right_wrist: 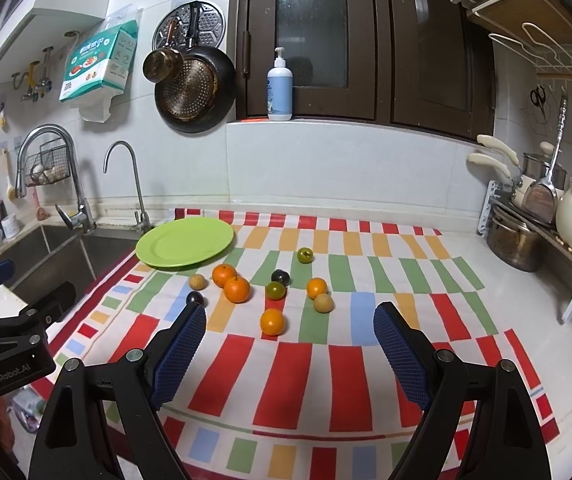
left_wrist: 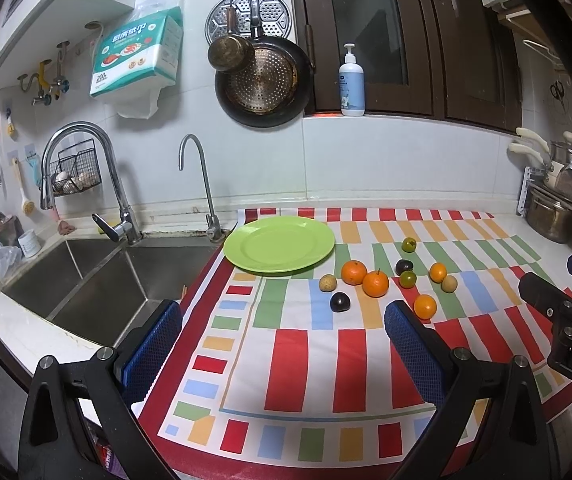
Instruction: Organize fruits
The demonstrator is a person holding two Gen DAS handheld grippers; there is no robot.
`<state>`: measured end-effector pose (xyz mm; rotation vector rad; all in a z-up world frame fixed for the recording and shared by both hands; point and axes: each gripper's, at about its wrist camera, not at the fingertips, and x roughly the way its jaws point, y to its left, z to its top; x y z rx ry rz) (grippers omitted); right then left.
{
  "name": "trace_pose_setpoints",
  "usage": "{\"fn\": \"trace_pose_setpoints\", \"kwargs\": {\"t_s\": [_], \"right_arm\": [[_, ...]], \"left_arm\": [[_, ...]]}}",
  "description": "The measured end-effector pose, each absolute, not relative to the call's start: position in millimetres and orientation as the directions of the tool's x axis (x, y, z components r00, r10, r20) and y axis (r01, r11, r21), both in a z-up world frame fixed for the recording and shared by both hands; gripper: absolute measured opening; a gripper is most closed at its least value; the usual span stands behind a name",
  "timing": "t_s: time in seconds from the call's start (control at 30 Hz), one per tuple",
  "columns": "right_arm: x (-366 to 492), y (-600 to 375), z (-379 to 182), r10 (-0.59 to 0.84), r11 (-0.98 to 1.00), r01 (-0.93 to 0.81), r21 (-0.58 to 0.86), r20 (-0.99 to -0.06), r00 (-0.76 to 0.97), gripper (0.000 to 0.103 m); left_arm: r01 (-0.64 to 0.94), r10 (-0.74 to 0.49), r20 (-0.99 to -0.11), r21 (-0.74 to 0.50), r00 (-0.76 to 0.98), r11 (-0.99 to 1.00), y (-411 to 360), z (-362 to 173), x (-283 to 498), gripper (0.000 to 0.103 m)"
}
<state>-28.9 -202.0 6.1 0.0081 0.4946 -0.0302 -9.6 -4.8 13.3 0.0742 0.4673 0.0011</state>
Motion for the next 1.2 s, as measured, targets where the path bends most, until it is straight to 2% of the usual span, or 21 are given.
{"fn": "trace_pose_setpoints", "kwargs": {"t_s": [0.8, 1.2], "right_arm": [[-26.1, -199.9, 4.4, -0.030, 0.999, 0.034, 0.000, -0.478, 0.878, 0.087], [-2.5, -193.3, -2.6, -0.051, 0.998, 0.067, 0.014, -0.507, 0.860, 0.087]], "left_arm": [[0.029, 0.006, -0.459, 0.070, 0.889, 0.997, -3.4, 10.4, -2.7, 0.103], [0.084, -0.030, -0.487, 0.090, 0.873, 0.992, 1.0, 8.6, 28.0, 0.103]]}}
